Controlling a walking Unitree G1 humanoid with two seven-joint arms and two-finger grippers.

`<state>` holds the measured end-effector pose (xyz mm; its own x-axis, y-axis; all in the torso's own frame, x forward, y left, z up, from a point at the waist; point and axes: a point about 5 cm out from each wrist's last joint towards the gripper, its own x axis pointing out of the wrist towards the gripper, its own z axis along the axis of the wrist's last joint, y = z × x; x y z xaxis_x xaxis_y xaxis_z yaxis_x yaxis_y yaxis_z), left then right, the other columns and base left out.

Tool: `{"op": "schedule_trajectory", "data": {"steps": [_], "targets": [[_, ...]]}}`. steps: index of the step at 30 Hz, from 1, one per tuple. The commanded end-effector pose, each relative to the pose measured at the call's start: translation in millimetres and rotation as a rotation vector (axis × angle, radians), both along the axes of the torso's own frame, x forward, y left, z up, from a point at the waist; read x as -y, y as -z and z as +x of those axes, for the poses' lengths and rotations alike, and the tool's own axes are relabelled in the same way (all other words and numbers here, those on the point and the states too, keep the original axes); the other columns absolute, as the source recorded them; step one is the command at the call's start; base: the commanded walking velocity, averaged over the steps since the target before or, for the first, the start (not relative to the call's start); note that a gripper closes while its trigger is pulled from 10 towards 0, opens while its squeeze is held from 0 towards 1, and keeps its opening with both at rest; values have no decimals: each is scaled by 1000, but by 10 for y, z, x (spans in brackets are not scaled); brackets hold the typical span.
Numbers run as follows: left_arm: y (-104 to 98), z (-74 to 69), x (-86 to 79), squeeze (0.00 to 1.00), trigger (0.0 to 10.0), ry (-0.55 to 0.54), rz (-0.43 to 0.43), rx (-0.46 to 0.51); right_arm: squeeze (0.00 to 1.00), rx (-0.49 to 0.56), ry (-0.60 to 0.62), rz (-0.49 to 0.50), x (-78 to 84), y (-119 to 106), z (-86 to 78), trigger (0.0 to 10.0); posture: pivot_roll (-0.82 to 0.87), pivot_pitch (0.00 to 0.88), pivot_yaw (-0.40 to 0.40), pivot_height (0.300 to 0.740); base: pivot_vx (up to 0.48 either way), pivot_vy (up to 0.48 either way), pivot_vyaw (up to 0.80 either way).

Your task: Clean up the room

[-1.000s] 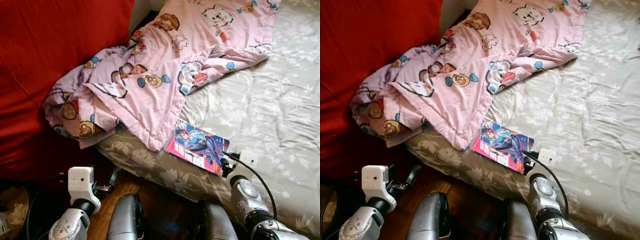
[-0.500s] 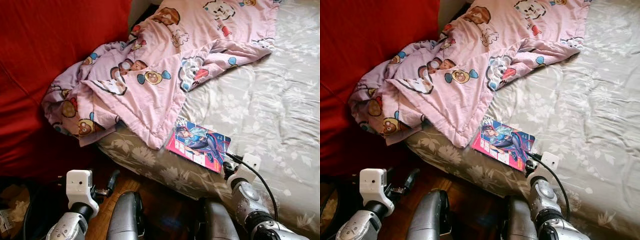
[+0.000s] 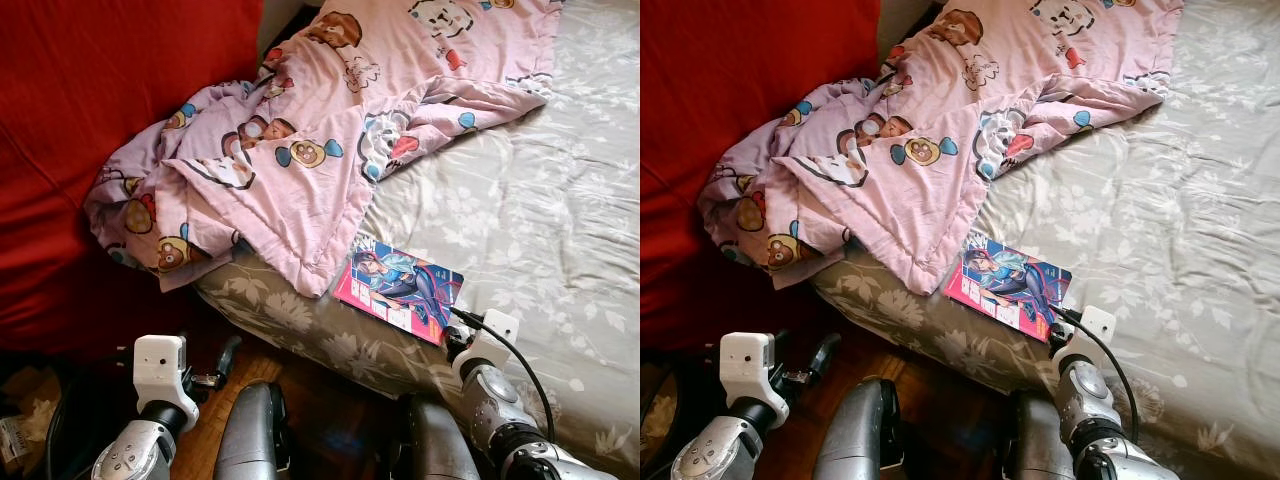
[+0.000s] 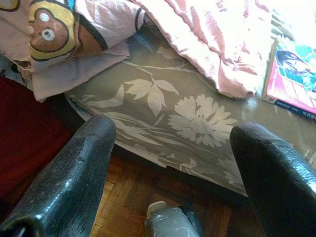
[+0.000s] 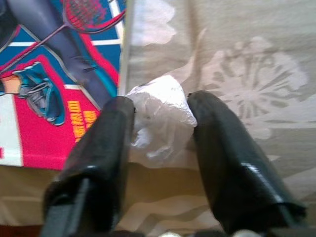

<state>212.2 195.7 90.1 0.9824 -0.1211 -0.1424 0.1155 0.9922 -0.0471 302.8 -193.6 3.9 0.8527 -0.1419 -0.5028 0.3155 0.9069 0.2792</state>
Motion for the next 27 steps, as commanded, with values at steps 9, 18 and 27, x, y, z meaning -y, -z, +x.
{"op": "schedule_trajectory", "data": {"steps": [9, 18, 27], "targets": [[30, -42, -30, 0, 10000, 9, 27, -28, 0, -41, -13, 49, -95, 125, -106, 0, 156, 291, 48, 623, 0, 0, 0], [37, 11, -31, 0, 10000, 3, 28, -23, 0, -29, 10, 38, -37, 107, -100, 0, 149, 265, 45, 623, 0, 0, 0], [43, 153, -19, 0, 10000, -2, 24, -2, 0, 35, 48, 26, 8, 33, -55, 0, 127, 211, 32, 623, 0, 0, 0]]}}
